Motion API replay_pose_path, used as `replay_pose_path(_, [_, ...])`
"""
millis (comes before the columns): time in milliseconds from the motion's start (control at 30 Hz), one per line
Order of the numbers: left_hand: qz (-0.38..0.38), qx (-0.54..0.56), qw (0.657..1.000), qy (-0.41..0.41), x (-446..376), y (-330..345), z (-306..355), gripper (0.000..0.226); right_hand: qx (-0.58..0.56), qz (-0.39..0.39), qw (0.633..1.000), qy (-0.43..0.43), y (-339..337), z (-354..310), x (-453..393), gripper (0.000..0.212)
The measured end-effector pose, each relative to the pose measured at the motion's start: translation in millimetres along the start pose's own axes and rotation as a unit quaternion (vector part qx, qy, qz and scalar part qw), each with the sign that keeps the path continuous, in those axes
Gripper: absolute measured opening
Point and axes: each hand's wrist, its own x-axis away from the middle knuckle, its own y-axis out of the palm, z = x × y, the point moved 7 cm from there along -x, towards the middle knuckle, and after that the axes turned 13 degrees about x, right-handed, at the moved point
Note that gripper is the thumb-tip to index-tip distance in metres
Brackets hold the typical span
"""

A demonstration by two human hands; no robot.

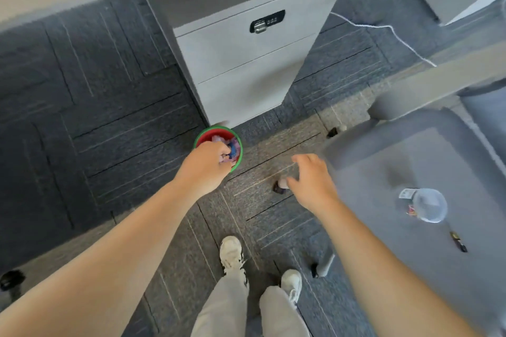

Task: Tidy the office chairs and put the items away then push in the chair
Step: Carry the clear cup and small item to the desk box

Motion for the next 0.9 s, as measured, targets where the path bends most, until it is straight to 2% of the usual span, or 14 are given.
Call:
replay_pose_path(133, [-0.041,-0.04,0.997,0.057,5.3,41.5,70.2,0.03,-0.043,0.023,0.997,0.066,-22.1,79.1,37.2,0.046])
replay_pose_path(233, [-0.079,-0.062,0.99,0.094,15.7,85.0,124.3,0.038,-0.083,0.048,0.987,0.128,-27.8,146.2,72.5,0.046])
replay_pose_path(467, [-0.16,-0.12,0.969,0.144,26.6,220.4,212.3,0.051,-0.155,0.079,0.952,0.253,-1.5,293.7,132.6,0.041])
replay_pose_path(700, [-0.161,-0.152,0.962,0.162,1.2,336.7,249.3,0.083,-0.187,0.066,0.936,0.29,46.1,384.3,112.6,0.047])
replay_pose_path(833, [-0.152,-0.171,0.965,0.13,-18.5,372.5,245.9,0.101,-0.197,0.056,0.931,0.303,65.9,411.6,87.0,0.044])
replay_pose_path(900, [-0.13,-0.171,0.968,0.132,-26.4,380.3,245.8,0.1,-0.199,0.049,0.93,0.305,74.9,420.8,76.1,0.042])
